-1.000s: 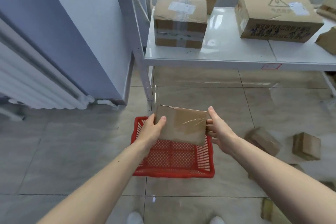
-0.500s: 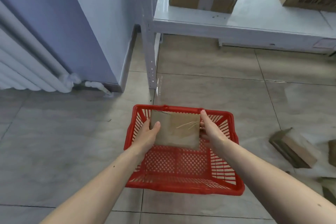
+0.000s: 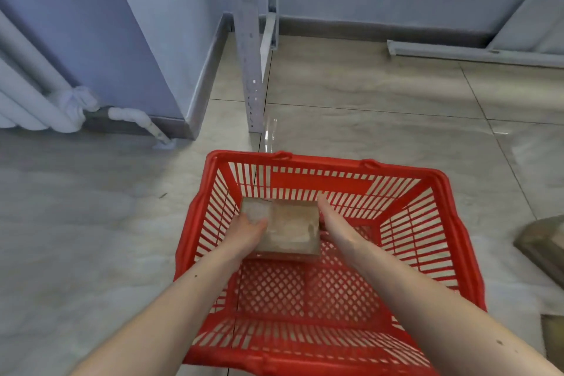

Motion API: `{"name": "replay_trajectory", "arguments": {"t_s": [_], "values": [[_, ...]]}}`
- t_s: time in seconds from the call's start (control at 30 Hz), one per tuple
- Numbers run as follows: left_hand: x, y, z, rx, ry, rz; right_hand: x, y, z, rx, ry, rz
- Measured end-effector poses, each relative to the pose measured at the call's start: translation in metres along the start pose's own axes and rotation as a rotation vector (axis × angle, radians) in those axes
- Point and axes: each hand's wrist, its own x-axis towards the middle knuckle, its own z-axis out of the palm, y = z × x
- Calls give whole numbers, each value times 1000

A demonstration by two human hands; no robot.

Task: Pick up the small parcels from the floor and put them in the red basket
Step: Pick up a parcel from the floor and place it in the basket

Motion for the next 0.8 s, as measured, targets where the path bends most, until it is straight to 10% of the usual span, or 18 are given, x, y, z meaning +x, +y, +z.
{"name": "replay_trajectory", "arguments": {"t_s": [0.47,0.8], "values": [[9,-11,2,148,94,55,-25,-24,-31,-42,34,48],[-203,183,-45,72,-88,70,-205,-124,-116,135,306,122]]}}
